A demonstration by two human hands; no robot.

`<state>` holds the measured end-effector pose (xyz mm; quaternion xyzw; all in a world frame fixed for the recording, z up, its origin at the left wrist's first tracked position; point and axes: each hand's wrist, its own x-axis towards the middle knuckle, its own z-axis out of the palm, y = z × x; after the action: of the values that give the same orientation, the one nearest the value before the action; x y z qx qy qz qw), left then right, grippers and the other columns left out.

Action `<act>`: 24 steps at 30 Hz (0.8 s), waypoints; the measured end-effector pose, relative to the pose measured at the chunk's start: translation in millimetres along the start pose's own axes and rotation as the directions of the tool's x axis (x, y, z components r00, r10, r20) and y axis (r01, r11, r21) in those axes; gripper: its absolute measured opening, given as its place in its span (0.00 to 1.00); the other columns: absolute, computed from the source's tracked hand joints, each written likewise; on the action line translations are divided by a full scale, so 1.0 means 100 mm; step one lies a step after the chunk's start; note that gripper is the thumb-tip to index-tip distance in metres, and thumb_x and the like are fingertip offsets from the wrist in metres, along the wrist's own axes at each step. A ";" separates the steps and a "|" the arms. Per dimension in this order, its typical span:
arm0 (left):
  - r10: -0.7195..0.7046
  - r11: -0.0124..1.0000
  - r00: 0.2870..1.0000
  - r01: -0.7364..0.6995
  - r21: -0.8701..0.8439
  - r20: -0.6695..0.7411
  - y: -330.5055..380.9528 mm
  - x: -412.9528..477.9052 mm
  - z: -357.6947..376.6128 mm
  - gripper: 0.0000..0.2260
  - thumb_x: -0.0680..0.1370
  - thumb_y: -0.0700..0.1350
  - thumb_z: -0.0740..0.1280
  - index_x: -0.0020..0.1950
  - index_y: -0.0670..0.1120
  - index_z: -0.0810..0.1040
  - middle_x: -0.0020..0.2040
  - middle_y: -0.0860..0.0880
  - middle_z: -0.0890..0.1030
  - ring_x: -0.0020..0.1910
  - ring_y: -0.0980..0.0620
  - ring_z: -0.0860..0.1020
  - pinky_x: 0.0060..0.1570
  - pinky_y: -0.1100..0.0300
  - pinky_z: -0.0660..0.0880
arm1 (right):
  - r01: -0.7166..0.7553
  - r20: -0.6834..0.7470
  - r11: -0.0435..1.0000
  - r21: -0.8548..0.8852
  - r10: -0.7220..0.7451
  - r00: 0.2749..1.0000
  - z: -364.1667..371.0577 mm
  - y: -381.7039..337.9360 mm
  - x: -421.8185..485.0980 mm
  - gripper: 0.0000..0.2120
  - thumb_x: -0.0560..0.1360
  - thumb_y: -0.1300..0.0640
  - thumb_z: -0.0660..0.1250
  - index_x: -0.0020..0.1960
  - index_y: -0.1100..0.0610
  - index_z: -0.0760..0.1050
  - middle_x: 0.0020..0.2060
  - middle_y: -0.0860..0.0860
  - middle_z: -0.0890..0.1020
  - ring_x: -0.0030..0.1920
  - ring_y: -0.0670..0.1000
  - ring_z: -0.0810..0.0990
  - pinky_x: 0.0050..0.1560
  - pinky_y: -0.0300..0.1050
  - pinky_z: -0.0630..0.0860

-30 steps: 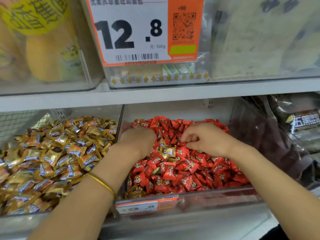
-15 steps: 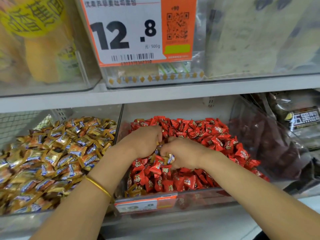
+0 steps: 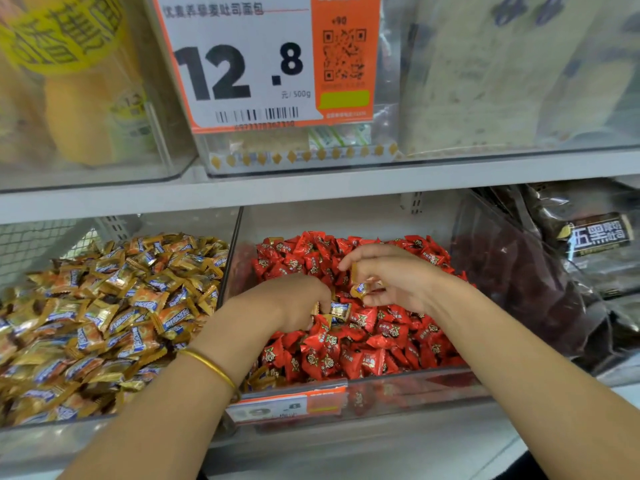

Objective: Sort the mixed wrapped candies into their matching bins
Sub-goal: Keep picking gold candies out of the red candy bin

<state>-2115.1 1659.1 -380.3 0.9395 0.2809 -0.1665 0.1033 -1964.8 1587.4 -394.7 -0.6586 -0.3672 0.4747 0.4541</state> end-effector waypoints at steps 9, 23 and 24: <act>-0.298 0.954 0.875 0.265 -0.137 -0.381 -0.06 -0.02 -0.10 0.13 0.78 0.37 0.60 0.61 0.46 0.72 0.59 0.46 0.76 0.56 0.45 0.76 0.53 0.51 0.75 | 0.254 0.101 0.652 -0.714 -0.264 0.959 0.18 0.15 0.18 0.11 0.69 0.51 0.74 0.45 0.54 0.75 0.46 0.46 0.75 0.52 0.48 0.74 0.53 0.45 0.72; -0.451 0.135 0.884 -0.063 -0.989 -0.118 0.04 -0.13 -0.27 0.12 0.77 0.33 0.62 0.57 0.48 0.73 0.41 0.45 0.78 0.36 0.53 0.78 0.30 0.62 0.80 | 0.204 0.113 0.450 -0.869 -0.221 0.969 0.24 0.20 0.15 0.15 0.71 0.51 0.71 0.55 0.52 0.73 0.54 0.49 0.77 0.54 0.51 0.76 0.51 0.44 0.73; -0.433 0.002 0.899 -0.072 -0.997 -0.065 0.03 -0.12 -0.26 0.13 0.77 0.32 0.62 0.57 0.47 0.74 0.42 0.44 0.78 0.38 0.52 0.79 0.31 0.59 0.80 | 0.208 0.124 0.414 -0.886 -0.221 0.967 0.25 0.19 0.16 0.14 0.72 0.51 0.71 0.56 0.52 0.74 0.54 0.49 0.78 0.54 0.51 0.76 0.50 0.44 0.72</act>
<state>-2116.3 1658.0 -350.9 0.5641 0.4507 0.2383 0.6495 -1983.6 1602.1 -421.3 -0.7487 -0.6396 0.1439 0.0984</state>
